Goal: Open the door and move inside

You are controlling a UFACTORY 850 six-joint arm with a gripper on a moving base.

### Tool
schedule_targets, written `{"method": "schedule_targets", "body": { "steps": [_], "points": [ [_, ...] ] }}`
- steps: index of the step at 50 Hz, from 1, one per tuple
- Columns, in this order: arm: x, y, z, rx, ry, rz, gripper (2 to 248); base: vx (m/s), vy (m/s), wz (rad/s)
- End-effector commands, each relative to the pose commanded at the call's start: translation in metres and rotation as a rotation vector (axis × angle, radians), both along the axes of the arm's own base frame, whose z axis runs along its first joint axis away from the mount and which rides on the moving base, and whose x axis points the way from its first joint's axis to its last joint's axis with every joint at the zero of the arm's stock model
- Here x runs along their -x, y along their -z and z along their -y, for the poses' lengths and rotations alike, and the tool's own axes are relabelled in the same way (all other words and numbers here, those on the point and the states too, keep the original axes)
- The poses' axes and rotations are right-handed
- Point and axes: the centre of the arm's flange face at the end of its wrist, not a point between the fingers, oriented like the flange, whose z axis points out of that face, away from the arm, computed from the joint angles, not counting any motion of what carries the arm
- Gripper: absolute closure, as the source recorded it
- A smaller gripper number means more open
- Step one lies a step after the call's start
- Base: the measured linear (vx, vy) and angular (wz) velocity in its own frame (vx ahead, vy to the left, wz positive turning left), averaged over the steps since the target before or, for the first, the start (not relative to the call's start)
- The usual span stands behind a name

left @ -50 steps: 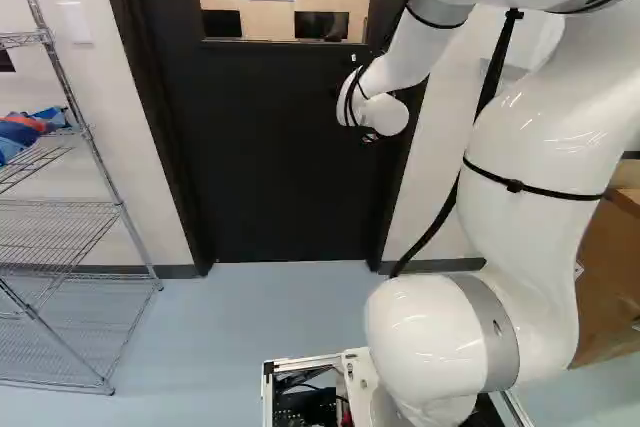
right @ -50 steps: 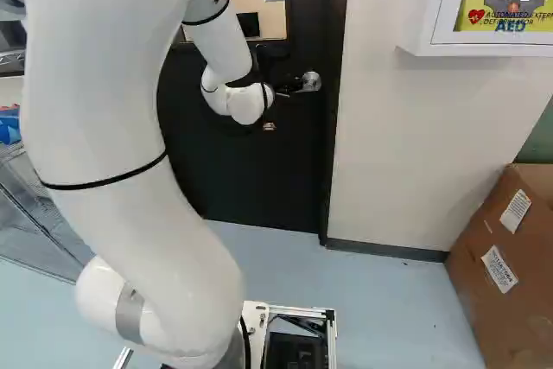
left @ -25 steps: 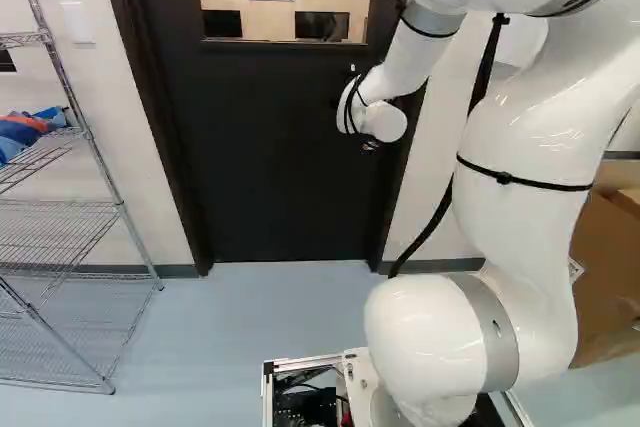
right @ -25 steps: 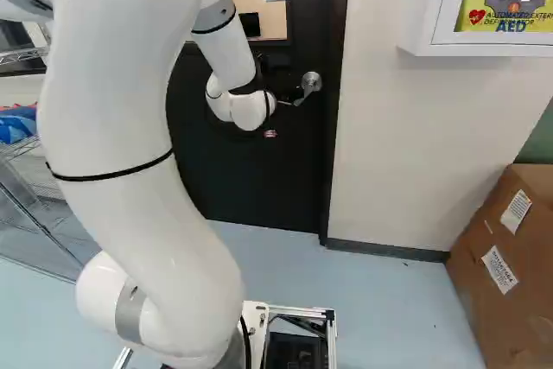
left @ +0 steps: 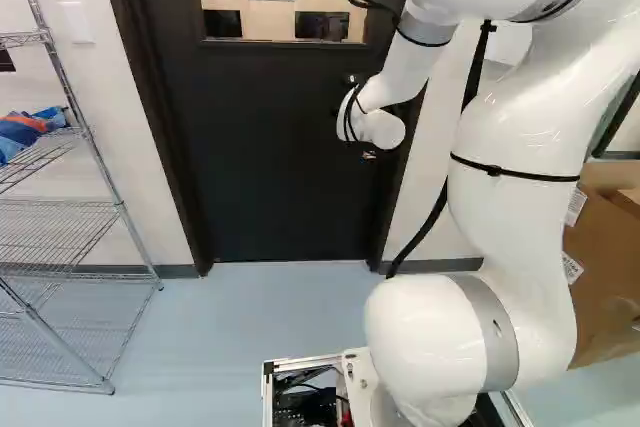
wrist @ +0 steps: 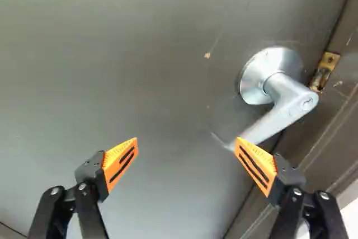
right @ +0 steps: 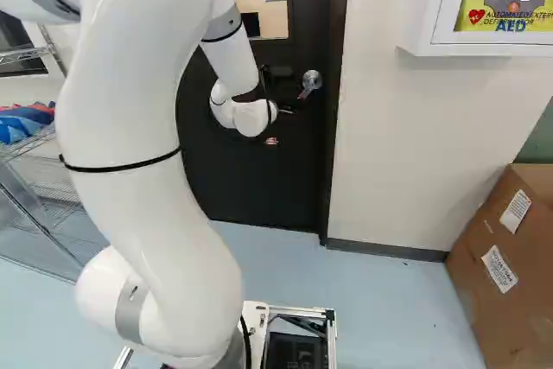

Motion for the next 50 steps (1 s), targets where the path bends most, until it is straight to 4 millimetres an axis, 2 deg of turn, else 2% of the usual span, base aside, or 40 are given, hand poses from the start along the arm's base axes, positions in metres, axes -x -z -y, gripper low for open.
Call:
{"method": "schedule_targets", "body": {
  "steps": [15, 28, 50],
  "points": [
    [-0.009, 0.017, 0.004, -0.005, 0.008, -0.027, 3, 0.000, 0.000, 0.000],
    [-0.020, 0.022, 0.010, -0.041, 0.077, -0.024, 3, 0.000, 0.000, 0.000],
    [-0.053, 0.028, 0.015, -0.119, 0.203, -0.015, 3, 0.000, 0.000, 0.000]
  ]
}}
